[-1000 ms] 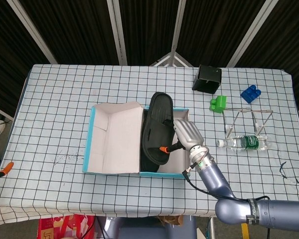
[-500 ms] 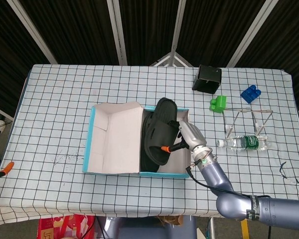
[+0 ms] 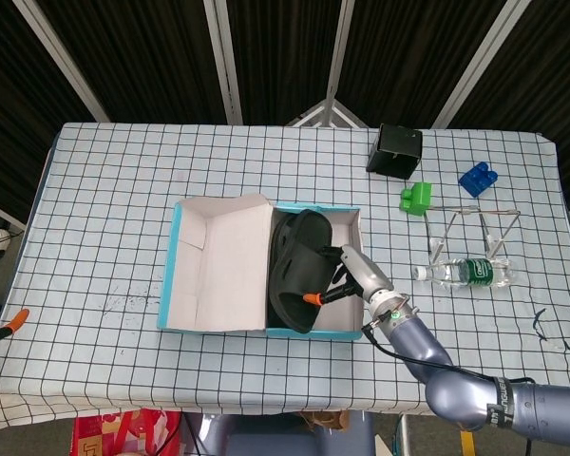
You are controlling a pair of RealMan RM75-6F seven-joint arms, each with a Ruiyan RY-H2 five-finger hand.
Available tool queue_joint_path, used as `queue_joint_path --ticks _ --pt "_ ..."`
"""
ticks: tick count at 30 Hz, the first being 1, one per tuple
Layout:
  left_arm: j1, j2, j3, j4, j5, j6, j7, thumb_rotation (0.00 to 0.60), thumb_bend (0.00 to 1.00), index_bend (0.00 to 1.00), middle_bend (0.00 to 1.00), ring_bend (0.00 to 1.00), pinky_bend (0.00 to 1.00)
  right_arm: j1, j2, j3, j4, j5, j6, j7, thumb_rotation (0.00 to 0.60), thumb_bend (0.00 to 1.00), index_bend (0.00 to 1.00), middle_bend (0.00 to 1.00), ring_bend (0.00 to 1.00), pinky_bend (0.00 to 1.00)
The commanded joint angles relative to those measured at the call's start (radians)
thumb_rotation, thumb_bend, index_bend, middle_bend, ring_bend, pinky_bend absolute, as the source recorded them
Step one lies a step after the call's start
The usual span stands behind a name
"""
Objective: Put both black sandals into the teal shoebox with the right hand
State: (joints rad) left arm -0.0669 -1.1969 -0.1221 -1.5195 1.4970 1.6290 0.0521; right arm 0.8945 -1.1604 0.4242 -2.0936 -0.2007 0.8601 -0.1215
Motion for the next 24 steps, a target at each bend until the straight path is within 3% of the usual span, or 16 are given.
queue_joint_path --ticks 1,24 --pt "0.000 0.000 0.001 0.000 0.003 0.002 0.000 0.600 0.20 0.14 0.00 0.00 0.08 0.019 0.022 0.009 -0.003 0.032 -0.035 0.028 0.600 0.67 0.64 0.47 0.43 0.42" --pt "-0.001 -0.002 0.003 0.001 0.005 0.003 0.009 0.600 0.20 0.14 0.00 0.00 0.08 0.047 -0.093 -0.079 0.195 -0.018 -0.011 0.093 0.600 0.69 0.65 0.47 0.43 0.45"
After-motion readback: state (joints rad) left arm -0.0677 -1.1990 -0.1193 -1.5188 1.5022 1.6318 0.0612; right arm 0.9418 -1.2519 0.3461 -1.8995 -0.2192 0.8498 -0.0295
